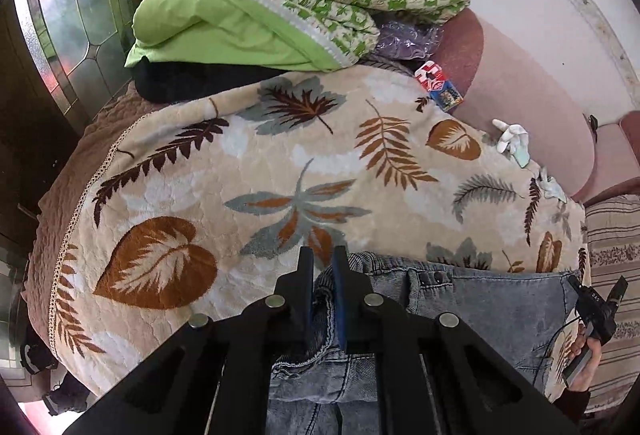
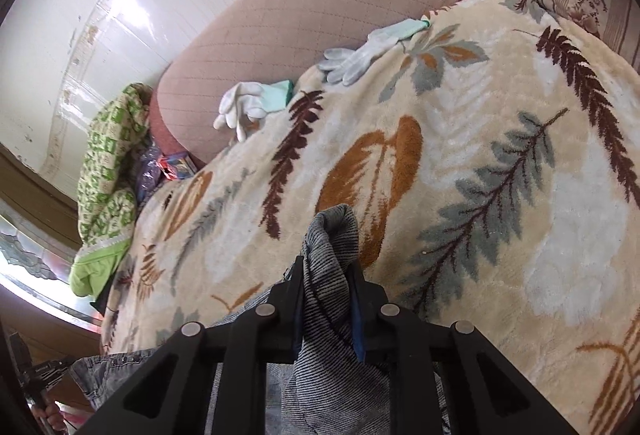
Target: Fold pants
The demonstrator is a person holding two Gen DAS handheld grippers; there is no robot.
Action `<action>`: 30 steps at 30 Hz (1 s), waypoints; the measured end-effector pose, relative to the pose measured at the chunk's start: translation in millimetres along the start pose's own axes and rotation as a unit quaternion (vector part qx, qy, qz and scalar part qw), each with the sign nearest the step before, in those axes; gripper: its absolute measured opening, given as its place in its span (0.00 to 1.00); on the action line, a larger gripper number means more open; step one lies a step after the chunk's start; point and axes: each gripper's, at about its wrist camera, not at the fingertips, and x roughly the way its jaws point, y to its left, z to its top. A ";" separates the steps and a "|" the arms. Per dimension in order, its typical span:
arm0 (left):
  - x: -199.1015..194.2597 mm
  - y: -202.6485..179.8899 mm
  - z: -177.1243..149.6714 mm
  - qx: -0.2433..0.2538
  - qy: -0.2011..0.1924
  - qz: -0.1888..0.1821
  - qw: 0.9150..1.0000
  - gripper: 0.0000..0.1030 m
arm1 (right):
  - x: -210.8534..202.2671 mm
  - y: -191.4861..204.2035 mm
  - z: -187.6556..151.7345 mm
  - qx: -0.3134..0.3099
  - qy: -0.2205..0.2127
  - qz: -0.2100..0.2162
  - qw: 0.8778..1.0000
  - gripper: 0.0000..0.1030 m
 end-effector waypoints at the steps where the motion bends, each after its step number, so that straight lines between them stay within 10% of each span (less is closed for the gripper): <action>1: -6.3 -2.2 -2.5 0.004 -0.005 -0.003 1.000 0.09 | -4.3 -1.1 0.0 0.002 -0.003 0.005 1.000 0.18; 15: -36.8 20.1 -36.5 -0.017 -0.019 -0.006 1.000 0.08 | -74.9 -37.0 -28.1 0.023 -0.034 0.050 0.998 0.18; 19: 2.4 32.0 -28.9 -0.066 0.030 -0.001 0.997 0.71 | -79.9 -32.1 -38.4 0.014 -0.039 0.038 0.998 0.18; 30: 107.6 11.3 16.8 -0.050 0.100 0.070 0.991 0.75 | -60.6 -25.0 -38.7 -0.010 -0.028 -0.005 1.000 0.18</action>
